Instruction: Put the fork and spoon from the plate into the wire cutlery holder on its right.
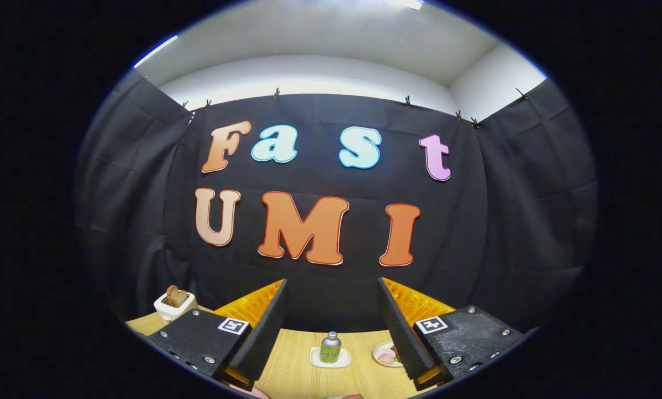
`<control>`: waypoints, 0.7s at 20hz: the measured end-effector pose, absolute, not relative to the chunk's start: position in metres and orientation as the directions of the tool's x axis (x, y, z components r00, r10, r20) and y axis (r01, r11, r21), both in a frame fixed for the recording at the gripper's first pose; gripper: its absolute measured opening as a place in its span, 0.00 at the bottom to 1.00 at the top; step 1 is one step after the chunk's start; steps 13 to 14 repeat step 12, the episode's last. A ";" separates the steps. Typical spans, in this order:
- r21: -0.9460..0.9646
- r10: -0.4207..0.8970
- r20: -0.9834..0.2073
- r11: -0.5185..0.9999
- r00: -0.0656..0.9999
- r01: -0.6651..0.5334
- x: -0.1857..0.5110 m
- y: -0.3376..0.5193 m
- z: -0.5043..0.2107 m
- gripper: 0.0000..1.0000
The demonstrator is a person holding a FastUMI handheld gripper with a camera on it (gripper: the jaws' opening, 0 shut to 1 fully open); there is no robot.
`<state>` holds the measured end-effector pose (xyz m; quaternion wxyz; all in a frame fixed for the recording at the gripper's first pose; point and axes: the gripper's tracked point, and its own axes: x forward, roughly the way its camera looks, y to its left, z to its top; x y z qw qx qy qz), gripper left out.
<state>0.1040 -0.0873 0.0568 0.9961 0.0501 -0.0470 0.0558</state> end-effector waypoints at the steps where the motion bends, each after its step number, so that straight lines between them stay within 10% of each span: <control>1: 0.099 0.107 0.106 0.988 0.989 -0.118 0.103 -0.087 0.058 0.94; 14: 0.088 0.113 0.153 0.988 0.982 -0.127 0.100 -0.067 0.061 0.94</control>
